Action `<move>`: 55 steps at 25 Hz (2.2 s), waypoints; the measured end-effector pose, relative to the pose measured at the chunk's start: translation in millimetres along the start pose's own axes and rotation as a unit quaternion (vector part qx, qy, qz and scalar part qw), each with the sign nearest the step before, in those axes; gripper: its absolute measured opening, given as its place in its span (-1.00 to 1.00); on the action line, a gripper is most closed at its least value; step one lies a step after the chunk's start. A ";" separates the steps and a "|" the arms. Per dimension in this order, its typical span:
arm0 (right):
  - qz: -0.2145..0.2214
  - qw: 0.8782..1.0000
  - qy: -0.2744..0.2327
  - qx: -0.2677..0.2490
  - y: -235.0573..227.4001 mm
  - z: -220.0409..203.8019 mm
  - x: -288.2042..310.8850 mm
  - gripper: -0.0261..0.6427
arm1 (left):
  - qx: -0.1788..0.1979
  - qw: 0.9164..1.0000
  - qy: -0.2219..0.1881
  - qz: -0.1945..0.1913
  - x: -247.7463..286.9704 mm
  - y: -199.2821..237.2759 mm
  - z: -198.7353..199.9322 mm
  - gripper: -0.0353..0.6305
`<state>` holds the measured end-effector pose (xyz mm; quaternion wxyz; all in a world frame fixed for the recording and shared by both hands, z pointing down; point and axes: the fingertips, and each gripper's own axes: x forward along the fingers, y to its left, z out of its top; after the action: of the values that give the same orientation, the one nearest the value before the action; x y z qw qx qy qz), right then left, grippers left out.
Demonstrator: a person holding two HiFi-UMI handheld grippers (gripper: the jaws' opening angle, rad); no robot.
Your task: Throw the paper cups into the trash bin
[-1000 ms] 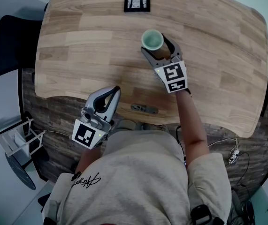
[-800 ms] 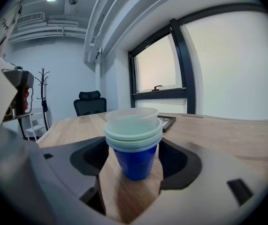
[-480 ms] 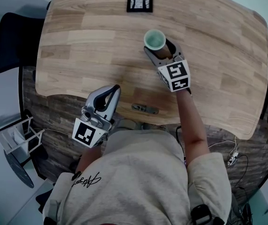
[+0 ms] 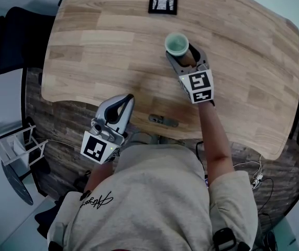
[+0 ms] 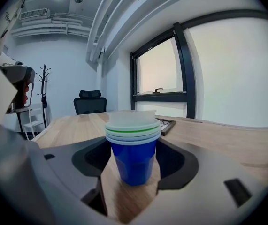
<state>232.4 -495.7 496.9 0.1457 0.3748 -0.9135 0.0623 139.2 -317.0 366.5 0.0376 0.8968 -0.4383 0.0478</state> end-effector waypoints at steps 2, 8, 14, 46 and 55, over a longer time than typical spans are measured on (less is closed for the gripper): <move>0.000 1.000 -0.003 -0.005 2.2 1.5 -0.3 -0.01 | -0.004 1.000 -0.002 0.003 0.8 -0.3 3.3 -0.88; 0.006 1.000 -0.007 -0.009 10.1 5.7 -2.2 -0.01 | 0.000 1.000 -0.001 0.009 -2.9 -2.4 7.5 -0.88; 0.014 1.000 -0.014 -0.007 18.2 12.7 -5.7 -0.01 | -0.001 1.000 -0.003 0.020 -8.4 -3.1 10.7 -0.88; 0.102 0.990 -0.089 -0.046 177.4 99.8 -15.5 -0.01 | -0.001 0.992 -0.033 0.125 -149.3 31.8 24.4 -0.88; 0.153 0.981 -0.107 -0.057 266.7 117.9 -15.6 -0.01 | 0.002 0.982 -0.036 0.185 -237.0 35.7 19.0 -0.88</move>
<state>29.6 -321.9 378.9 0.0566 0.2262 -0.9724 -0.0087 -32.9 -155.5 320.4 0.0112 0.8017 -0.5972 0.0227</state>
